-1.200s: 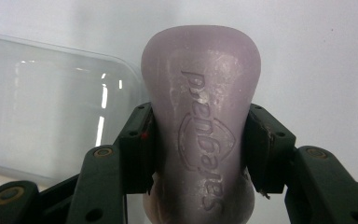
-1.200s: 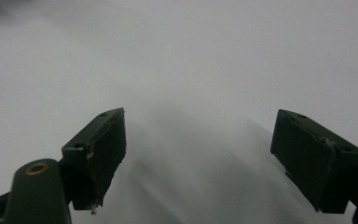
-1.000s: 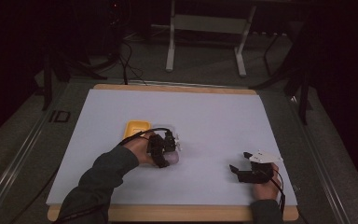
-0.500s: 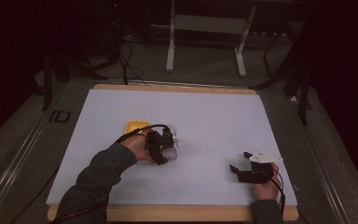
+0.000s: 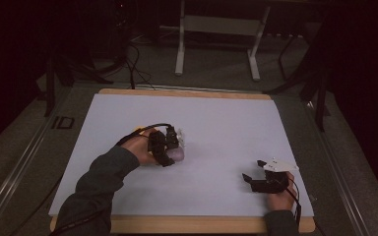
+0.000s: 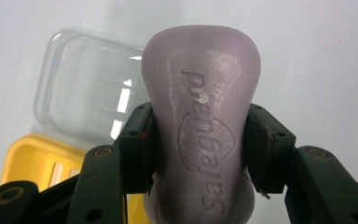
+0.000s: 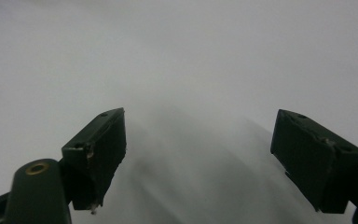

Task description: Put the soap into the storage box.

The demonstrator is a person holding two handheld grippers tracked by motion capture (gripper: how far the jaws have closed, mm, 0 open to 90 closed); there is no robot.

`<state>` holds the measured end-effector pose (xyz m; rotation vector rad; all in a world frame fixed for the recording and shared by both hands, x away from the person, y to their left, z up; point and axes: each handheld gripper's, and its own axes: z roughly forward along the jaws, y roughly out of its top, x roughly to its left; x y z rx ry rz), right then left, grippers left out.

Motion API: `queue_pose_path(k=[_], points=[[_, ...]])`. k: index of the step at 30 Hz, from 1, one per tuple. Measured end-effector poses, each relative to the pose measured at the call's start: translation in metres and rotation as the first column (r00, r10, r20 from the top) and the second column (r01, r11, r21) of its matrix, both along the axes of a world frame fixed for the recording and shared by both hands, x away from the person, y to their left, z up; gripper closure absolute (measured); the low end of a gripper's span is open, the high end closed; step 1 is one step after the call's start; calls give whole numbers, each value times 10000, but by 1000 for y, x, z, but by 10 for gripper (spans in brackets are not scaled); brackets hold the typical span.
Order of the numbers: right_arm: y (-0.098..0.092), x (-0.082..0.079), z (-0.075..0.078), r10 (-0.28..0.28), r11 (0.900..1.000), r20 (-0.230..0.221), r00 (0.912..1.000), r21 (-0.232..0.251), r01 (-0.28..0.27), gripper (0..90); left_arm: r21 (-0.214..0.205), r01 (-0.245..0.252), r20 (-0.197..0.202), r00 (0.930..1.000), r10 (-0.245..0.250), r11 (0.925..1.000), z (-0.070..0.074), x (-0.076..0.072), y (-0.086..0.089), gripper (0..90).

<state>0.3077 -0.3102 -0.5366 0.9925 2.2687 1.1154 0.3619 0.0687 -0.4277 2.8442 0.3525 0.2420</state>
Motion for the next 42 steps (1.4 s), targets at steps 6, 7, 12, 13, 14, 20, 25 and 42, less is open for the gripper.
queue_pose_path(k=[6, 7, 12, 13, 14, 20, 25, 42], points=[[0, 0, 0, 7, 10000, 11, 10000, -8, -7, 177, -69, -195, 59, 9998, 195, 9998, 4, 3, 8, 499], [0, 0, 0, 4, 10000, 13, 10000, -10, -4, 177, -71, -219, 69, 9997, 220, 9997, 4, 4, 9, 499], [0, 0, 0, 5, 10000, 8, 10000, -16, -5, 177, -204, -412, 75, 9991, 414, 9989, 7, 7, 14, 499], [0, 0, 0, 2, 10000, 6, 10000, -13, -2, 177, -243, -456, 94, 9989, 458, 9987, 7, 7, 15, 499], [0, 0, 0, 3, 10000, 7, 10000, -15, -3, 177, -281, -486, 89, 9988, 489, 9984, 8, 8, 16, 499], [0, 0, 0, -3, 10000, -9, 10000, -16, 3, 177, -379, -592, 119, 9981, 597, 9975, 11, 10, 19, 499], [0, 0, 0, 0, 10000, -15, 10000, -5, 0, 177, -495, -723, 124, 9973, 730, 9962, 12, 13, 22, 499], [0, 0, 0, 3, 10000, -13, 10000, -6, -3, 177, -637, -1219, 275, 9919, 1238, 9905, 15, 20, 34, 499]])
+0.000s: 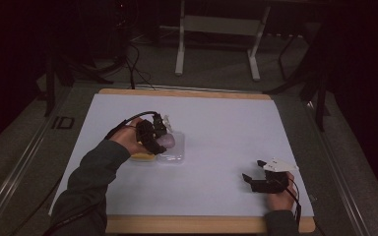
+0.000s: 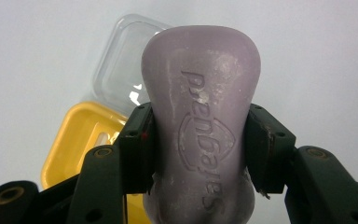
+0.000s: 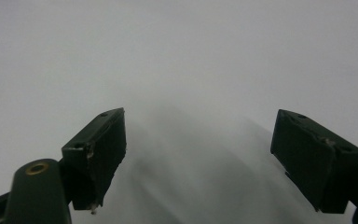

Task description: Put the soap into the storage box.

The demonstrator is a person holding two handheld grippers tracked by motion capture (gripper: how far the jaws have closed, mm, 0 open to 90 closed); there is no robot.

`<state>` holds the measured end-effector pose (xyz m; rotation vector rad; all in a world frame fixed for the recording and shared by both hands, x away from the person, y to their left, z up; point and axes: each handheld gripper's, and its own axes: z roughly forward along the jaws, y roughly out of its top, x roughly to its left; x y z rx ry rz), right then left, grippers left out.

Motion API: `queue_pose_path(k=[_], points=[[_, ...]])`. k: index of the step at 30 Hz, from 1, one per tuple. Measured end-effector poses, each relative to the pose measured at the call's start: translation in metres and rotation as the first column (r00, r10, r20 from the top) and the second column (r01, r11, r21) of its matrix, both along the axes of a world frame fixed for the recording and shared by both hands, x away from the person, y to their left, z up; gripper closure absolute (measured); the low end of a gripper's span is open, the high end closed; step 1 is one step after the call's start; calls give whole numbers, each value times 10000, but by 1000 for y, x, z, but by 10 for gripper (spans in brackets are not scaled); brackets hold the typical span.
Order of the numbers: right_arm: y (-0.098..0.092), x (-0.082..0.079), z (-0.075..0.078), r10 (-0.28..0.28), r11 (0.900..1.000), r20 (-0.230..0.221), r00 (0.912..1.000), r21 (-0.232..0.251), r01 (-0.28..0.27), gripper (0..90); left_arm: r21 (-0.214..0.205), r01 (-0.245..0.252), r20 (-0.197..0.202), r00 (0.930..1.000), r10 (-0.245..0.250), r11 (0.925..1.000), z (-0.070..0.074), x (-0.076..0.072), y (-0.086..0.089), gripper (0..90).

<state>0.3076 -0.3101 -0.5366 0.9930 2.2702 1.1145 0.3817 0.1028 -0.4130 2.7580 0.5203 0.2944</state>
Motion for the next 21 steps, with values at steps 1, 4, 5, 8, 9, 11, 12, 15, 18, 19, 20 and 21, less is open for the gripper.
queue_pose_path(k=[1, 4, 5, 8, 9, 11, 12, 15, 18, 19, 20, 21], points=[[0, 0, 0, 1, 10000, -3, 10000, -1, -1, 177, -11, -38, 1, 10000, 38, 10000, 0, 0, 1, 499], [0, 0, 0, 0, 10000, 3, 10000, -9, 0, 177, -3, -167, 15, 9999, 167, 9999, -1, 1, 3, 498], [0, 0, 0, -2, 10000, 2, 10000, -13, 2, 177, 14, -191, 21, 9998, 191, 9998, -1, 2, 4, 499], [0, 0, 0, -1, 10000, 1, 10000, -13, 1, 177, -14, -315, 8, 9995, 315, 9995, -2, 4, 6, 498], [0, 0, 0, -2, 10000, -1, 10000, -12, 2, 177, -22, -347, -8, 9994, 347, 9994, -2, 4, 7, 499], [0, 0, 0, -3, 10000, -3, 10000, -13, 3, 177, 5, -415, -11, 9991, 415, 9991, -3, 5, 8, 499], [0, 0, 0, -2, 10000, 0, 10000, -14, 2, 177, 10, -453, -19, 9990, 453, 9990, -3, 6, 8, 499], [0, 0, 0, -2, 10000, 1, 10000, -17, 2, 177, -6, -595, -38, 9982, 595, 9982, -4, 7, 10, 499], [0, 0, 0, -6, 10000, 1, 10000, -20, 6, 177, -6, -736, -27, 9973, 736, 9973, -6, 9, 12, 498], [0, 0, 0, -5, 10000, 6, 10000, -19, 5, 177, 27, -792, -26, 9969, 792, 9969, -7, 10, 12, 499], [0, 0, 0, -6, 10000, 0, 10000, -21, 6, 177, 6, -860, 10, 9963, 860, 9963, -8, 11, 13, 498], [0, 0, 0, -10, 10000, 2, 10000, -17, 10, 177, 38, -894, 54, 9960, 894, 9960, -8, 12, 14, 499]])
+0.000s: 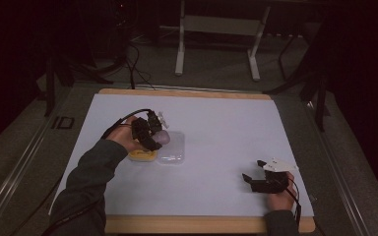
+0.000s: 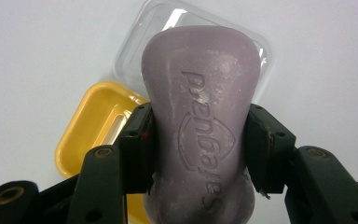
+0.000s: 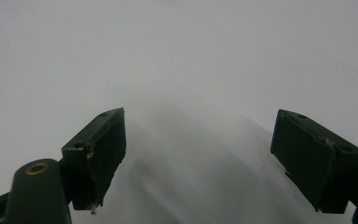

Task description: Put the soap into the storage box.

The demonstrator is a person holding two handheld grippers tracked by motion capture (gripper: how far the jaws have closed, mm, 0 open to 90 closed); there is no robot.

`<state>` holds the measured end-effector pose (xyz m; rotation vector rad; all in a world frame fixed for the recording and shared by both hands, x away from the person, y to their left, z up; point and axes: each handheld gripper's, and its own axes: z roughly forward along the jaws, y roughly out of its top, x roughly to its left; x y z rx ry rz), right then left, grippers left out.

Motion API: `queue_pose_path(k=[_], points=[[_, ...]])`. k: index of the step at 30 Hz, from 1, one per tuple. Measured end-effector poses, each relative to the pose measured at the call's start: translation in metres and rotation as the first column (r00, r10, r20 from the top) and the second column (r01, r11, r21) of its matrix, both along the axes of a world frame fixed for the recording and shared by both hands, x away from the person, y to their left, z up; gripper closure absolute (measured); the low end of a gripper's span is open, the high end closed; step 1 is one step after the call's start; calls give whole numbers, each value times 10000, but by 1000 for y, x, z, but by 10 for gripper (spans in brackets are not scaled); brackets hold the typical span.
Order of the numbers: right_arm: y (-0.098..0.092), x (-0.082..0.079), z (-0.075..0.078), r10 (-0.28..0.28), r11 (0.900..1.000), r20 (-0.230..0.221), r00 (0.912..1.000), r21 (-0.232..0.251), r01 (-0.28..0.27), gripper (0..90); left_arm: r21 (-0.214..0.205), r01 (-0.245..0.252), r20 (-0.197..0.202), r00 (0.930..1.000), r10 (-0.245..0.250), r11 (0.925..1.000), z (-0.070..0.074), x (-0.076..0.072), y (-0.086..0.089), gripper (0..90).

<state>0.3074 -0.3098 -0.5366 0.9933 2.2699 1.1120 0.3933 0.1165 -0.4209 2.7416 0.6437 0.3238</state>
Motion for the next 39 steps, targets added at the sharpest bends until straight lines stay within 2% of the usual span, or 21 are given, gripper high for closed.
queue_pose_path(k=[8, 18, 27, 38, 39], points=[[0, 0, 0, 21, 10000, 8, 10000, -38, -21, 177, -152, -405, 44, 9992, 406, 9991, -3, 3, 5, 498], [0, 0, 0, 19, 10000, 12, 10000, -32, -19, 177, -141, -546, -125, 9984, 545, 9984, -8, 7, 7, 498], [0, 0, 0, 22, 10000, 12, 10000, -40, -22, 177, -78, -759, -115, 9971, 758, 9971, -13, 9, 6, 499], [0, 0, 0, 24, 10000, 14, 10000, -44, -23, 177, -78, -1163, -235, 9930, 1161, 9932, -17, 14, 8, 499], [0, 0, 0, 22, 10000, 12, 10000, -40, -22, 177, -124, -1315, -271, 9910, 1312, 9912, -18, 15, 9, 499]])
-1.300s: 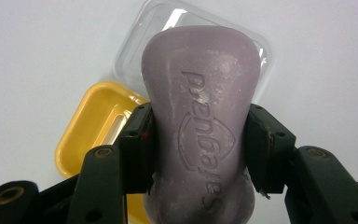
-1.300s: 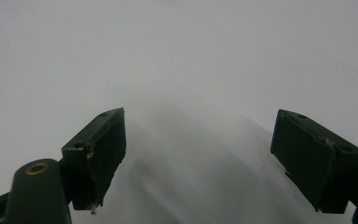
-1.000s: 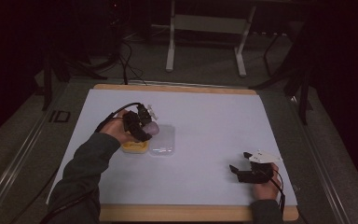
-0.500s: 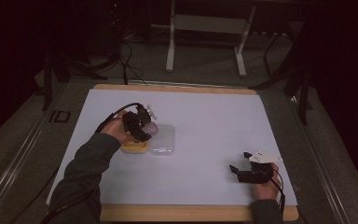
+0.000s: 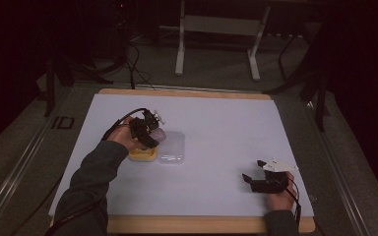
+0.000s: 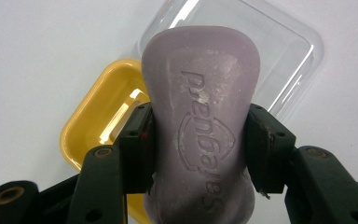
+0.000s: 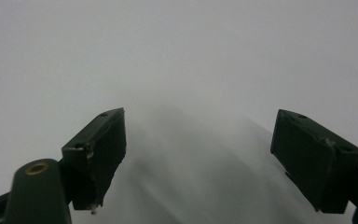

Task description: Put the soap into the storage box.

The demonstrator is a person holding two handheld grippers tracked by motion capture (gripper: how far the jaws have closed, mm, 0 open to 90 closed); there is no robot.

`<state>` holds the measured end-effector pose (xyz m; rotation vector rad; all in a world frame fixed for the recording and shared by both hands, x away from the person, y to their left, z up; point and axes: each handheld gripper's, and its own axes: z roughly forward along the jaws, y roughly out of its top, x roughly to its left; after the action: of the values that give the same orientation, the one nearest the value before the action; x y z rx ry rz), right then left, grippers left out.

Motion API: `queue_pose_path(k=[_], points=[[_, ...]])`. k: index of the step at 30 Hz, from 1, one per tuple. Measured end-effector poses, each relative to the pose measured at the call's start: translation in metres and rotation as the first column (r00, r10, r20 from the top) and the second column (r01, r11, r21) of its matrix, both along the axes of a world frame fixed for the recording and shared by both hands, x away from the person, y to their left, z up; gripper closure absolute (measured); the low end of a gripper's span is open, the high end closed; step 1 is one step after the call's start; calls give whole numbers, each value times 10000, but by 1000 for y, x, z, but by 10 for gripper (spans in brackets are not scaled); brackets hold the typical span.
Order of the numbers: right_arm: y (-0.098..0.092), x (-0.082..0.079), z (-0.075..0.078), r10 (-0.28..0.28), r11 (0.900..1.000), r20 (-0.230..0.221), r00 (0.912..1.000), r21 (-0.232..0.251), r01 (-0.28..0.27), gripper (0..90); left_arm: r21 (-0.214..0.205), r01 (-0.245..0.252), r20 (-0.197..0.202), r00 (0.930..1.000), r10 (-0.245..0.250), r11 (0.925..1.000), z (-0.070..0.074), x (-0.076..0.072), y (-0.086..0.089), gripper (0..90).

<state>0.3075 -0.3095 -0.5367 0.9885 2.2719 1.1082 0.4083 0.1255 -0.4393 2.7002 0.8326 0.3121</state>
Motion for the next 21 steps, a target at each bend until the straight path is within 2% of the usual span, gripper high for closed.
queue_pose_path(k=[11, 21], points=[[0, 0, 0, -11, 10000, -21, 10000, 17, 11, 177, 6, -428, -142, 9990, 428, 9991, -4, 5, 6, 498], [0, 0, 0, -3, 10000, -30, 10000, 11, 3, 177, -157, -1221, -159, 9924, 1219, 9924, -10, 9, 12, 499]])
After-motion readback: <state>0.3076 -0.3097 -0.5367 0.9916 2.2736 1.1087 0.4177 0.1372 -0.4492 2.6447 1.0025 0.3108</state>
